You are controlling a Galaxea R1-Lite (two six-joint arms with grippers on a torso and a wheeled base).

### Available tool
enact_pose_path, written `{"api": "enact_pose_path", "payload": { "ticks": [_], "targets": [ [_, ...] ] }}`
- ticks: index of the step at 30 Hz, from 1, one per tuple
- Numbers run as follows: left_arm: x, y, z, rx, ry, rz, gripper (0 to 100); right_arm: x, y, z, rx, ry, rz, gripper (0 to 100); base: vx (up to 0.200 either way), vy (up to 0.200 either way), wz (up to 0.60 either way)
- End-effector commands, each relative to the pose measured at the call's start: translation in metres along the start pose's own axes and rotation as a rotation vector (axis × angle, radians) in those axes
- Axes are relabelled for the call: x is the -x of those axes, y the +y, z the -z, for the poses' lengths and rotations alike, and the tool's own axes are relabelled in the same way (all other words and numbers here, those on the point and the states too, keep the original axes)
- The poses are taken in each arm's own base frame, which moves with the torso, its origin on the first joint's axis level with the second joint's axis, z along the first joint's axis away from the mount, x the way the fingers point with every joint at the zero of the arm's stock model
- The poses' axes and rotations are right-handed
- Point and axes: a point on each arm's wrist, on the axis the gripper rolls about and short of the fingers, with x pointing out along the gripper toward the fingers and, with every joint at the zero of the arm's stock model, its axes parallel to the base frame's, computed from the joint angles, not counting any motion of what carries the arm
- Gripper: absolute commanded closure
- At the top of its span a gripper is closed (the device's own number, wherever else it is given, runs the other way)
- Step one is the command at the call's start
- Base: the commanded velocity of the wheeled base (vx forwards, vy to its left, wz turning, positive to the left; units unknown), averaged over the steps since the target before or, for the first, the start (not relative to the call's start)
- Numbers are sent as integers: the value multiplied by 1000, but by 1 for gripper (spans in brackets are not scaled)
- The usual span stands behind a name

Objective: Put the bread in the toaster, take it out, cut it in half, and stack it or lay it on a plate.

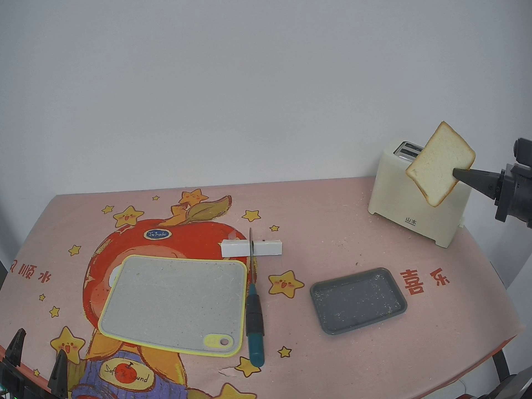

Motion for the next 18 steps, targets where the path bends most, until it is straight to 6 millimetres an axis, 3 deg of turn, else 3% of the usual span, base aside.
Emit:
{"api": "enact_pose_path", "payload": {
  "ticks": [1,7,13,15,18],
  "targets": [
    [0,0,5,0,1,0,0,0,0,0,-1,1,-1,100,0,0,0],
    [0,0,5,2,1,0,0,0,0,0,-1,1,-1,100,0,0,0],
    [0,0,5,2,1,0,0,0,0,0,-1,1,-1,100,0,-200,0],
    [0,0,5,0,1,0,0,0,0,0,0,0,-1,100,0,0,0],
    [0,0,5,0,1,2,0,0,0,0,0,0,-1,100,0,-200,0]
  ]
}}
